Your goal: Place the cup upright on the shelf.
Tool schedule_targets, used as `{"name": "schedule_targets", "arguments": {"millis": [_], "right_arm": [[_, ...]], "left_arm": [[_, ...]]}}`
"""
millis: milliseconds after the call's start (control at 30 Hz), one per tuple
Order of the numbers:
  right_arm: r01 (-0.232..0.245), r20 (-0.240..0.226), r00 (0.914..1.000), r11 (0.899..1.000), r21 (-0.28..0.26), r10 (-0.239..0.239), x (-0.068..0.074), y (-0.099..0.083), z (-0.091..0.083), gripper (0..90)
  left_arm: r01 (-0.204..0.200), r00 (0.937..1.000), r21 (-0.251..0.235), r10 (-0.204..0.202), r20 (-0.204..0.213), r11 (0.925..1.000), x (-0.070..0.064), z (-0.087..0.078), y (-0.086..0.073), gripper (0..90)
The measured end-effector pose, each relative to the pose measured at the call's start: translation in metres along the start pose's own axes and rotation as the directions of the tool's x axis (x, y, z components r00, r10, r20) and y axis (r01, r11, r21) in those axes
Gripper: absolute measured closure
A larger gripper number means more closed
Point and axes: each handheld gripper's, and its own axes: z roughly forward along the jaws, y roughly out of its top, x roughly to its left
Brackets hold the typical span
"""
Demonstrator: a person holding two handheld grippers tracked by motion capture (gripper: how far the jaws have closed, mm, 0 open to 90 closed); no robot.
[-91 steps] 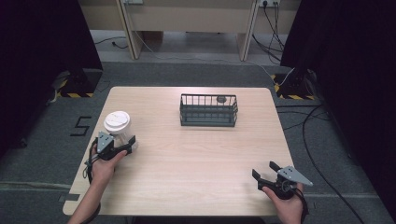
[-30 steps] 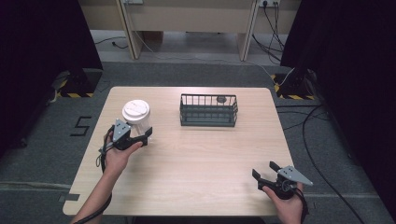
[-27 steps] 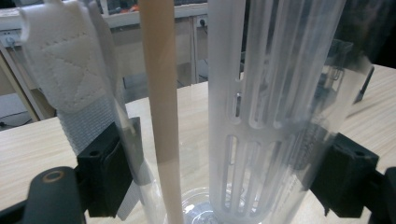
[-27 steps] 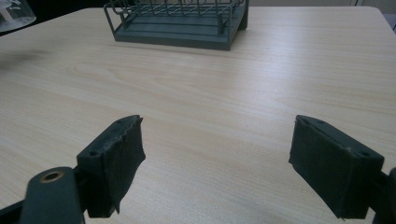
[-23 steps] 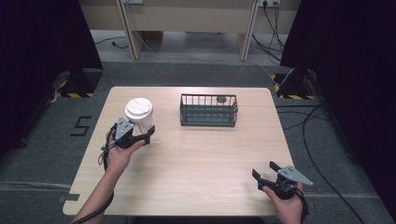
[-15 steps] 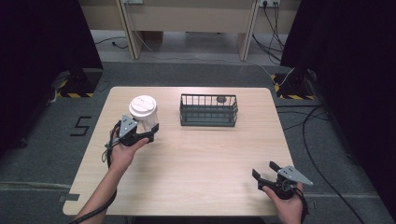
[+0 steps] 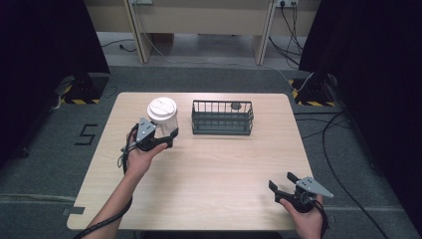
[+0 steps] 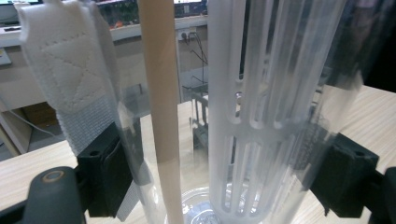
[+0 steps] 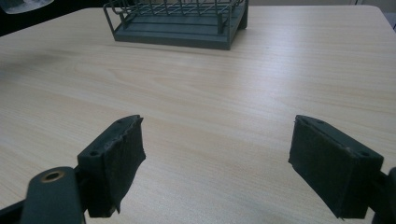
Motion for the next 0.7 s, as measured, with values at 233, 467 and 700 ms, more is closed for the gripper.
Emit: {"name": "schedule_targets", "arguments": {"millis": [233,467,700], "right_arm": [[0.002,0.001,1.0000,1.000,0.000,-0.002,0.000,0.000,0.000,18.3],[0.001,0.000,1.0000,1.000,0.000,-0.001,-0.001,0.000,0.000,18.4],[0.000,-0.001,1.0000,1.000,-0.001,0.000,-0.001,0.000,0.000,18.4]], "left_arm": [[0.000,0.9999,-0.009,0.000,0.012,1.0000,-0.006,0.007,0.006,17.9],[-0.005,0.9996,-0.018,0.006,0.029,0.9998,-0.012,0.013,0.013,17.9],[-0.009,0.9991,-0.025,0.010,0.041,0.9997,-0.016,0.019,0.019,17.9]]}}
